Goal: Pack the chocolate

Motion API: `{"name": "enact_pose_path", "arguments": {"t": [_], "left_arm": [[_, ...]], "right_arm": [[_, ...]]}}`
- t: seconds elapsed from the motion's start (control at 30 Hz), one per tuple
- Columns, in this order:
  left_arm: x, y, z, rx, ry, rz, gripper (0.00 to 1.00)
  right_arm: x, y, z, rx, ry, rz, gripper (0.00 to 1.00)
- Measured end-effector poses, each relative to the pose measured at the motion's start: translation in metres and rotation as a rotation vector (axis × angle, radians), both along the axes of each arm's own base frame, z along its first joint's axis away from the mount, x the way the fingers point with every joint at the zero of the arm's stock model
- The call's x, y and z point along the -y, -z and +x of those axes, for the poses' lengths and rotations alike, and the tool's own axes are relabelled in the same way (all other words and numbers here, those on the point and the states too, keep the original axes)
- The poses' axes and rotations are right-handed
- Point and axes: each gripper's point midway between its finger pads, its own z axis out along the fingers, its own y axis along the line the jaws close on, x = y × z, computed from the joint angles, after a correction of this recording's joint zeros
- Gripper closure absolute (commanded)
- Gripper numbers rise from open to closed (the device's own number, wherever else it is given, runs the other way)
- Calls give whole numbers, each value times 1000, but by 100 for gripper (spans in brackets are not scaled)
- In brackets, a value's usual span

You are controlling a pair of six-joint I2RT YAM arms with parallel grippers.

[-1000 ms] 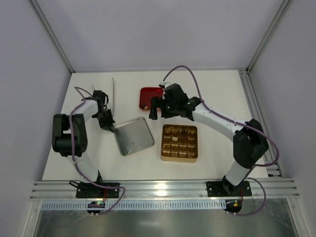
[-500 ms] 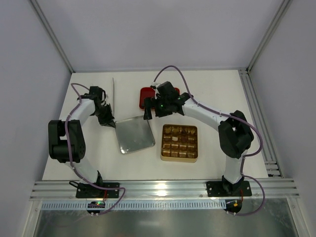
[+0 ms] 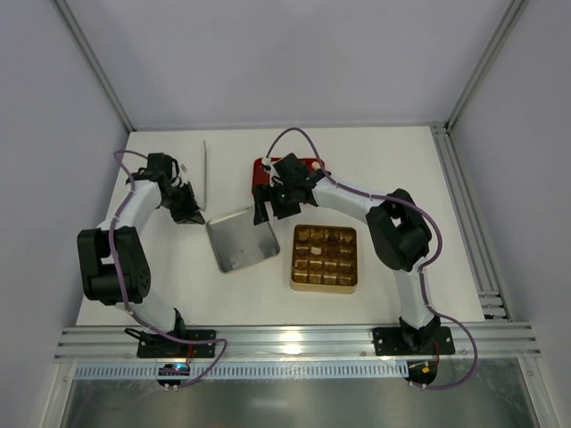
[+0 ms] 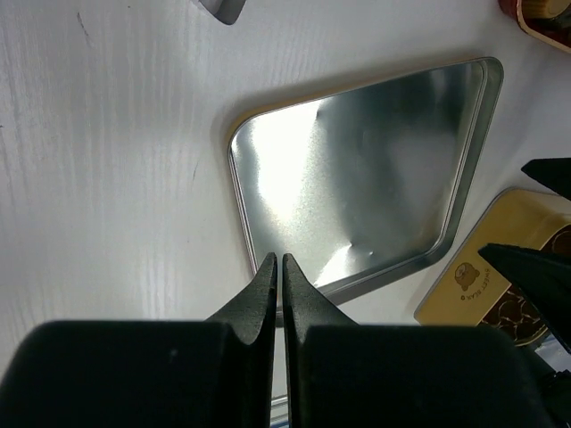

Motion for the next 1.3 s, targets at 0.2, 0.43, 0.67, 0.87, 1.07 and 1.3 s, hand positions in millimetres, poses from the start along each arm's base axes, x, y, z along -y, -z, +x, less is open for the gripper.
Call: {"name": "enact_pose_path", "arguments": {"t": [0.2,0.43,0.67,0.87,1.07,1.3], "left_arm": [[1,8,-7,-23,-7,-11,89],[10,33,-33,-113,-3,20,62],[18,53,-33,-144,-1,51,75],[21,73,-35,-183,-1,72,90],[21,75,-35,-191,-1,66,100],[26,71,-32,-183,25,40,100]], "right_arm": [[-3,16,1,-27,-5,-14,13],[-4,13,4,-21,3,-9,13],[-4,13,6,-17,8,-11,13],[-4,18,7,-21,10,-14,13],[-1,29,9,-40,19,-27,13],[4,31,14,-48,30,-23,14]]}}
